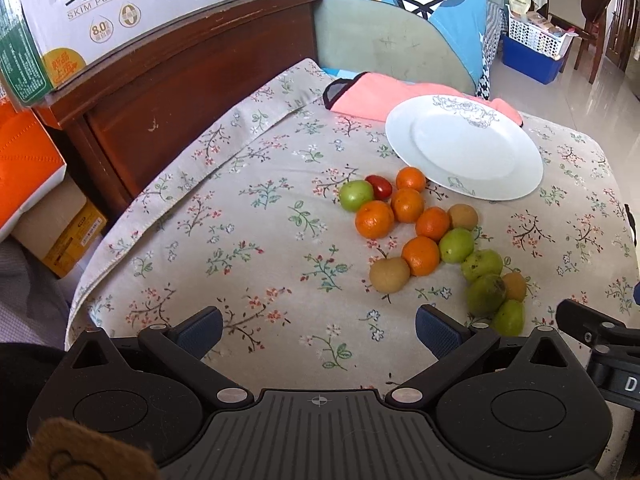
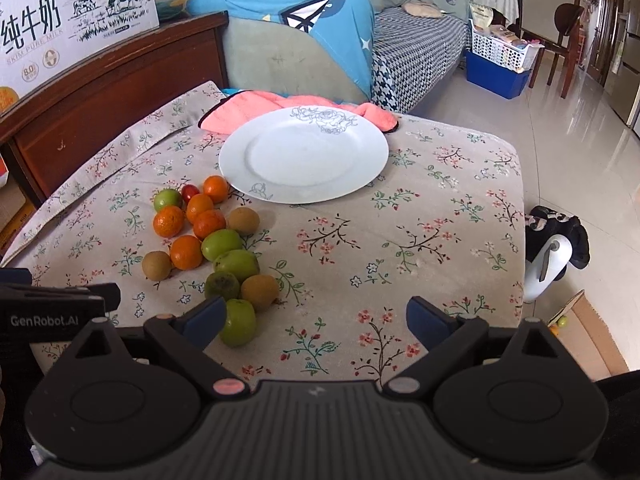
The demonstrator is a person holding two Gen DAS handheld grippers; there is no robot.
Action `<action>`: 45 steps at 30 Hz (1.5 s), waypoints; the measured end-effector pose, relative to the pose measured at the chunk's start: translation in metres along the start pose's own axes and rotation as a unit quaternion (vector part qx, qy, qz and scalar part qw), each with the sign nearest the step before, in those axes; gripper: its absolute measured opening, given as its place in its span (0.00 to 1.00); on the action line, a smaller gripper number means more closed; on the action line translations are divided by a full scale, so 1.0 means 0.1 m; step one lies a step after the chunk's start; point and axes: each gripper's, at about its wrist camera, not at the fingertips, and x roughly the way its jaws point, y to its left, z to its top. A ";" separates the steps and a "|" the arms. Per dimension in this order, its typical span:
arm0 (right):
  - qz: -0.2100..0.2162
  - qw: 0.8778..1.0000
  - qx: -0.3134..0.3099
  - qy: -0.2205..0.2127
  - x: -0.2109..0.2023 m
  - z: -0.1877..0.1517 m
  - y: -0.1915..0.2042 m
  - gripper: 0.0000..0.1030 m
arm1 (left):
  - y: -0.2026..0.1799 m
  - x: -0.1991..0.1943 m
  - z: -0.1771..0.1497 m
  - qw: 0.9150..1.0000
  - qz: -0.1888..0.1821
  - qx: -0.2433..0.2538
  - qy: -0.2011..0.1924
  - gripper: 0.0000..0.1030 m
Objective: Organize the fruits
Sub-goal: 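Grasp a green fruit with the right tool while the left tool grasps a brown kiwi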
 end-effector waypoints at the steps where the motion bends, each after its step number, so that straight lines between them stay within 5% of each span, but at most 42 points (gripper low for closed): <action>1: 0.003 1.000 0.005 -0.001 0.00 -0.01 -0.04 0.94 | 0.01 0.01 0.02 1.000 0.003 0.001 0.000 1.00; 11: 0.037 0.999 0.010 0.011 0.06 -0.13 -0.07 0.91 | 0.02 0.18 0.05 1.000 -0.004 -0.006 0.025 1.00; 26: 0.073 0.997 0.006 0.009 0.12 -0.19 0.01 0.71 | -0.01 0.26 0.09 1.000 -0.006 0.001 0.023 0.99; 41: 0.096 0.995 0.015 0.019 0.22 -0.22 0.13 0.58 | 0.29 0.23 0.12 0.998 -0.020 -0.055 0.004 0.97; 45: 0.095 0.995 0.019 0.022 0.27 -0.21 0.15 0.46 | 0.22 0.24 0.10 0.999 -0.030 -0.040 0.003 0.96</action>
